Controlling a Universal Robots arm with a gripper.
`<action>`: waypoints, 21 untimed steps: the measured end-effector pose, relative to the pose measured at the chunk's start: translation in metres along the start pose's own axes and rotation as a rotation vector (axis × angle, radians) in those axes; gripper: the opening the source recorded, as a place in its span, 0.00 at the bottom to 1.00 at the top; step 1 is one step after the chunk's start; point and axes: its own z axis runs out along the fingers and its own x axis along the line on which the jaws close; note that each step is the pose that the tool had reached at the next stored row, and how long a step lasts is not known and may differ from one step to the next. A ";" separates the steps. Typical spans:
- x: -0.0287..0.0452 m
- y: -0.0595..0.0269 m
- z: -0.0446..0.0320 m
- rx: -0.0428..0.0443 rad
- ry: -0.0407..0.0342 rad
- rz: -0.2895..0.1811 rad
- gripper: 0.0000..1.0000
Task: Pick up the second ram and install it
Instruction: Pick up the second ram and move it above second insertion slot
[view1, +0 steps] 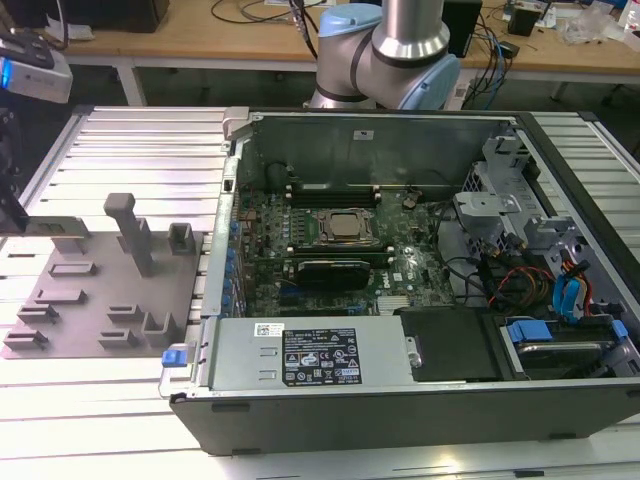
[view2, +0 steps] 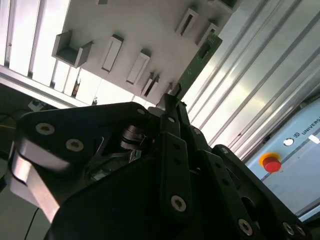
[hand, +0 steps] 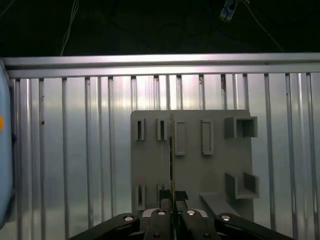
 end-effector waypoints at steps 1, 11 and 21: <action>-0.0001 0.0001 -0.0027 0.0001 0.0000 0.000 0.11; -0.0007 0.0013 -0.0273 0.0001 0.0000 0.000 0.11; -0.0016 0.0030 -0.0646 0.0000 0.0000 0.000 0.11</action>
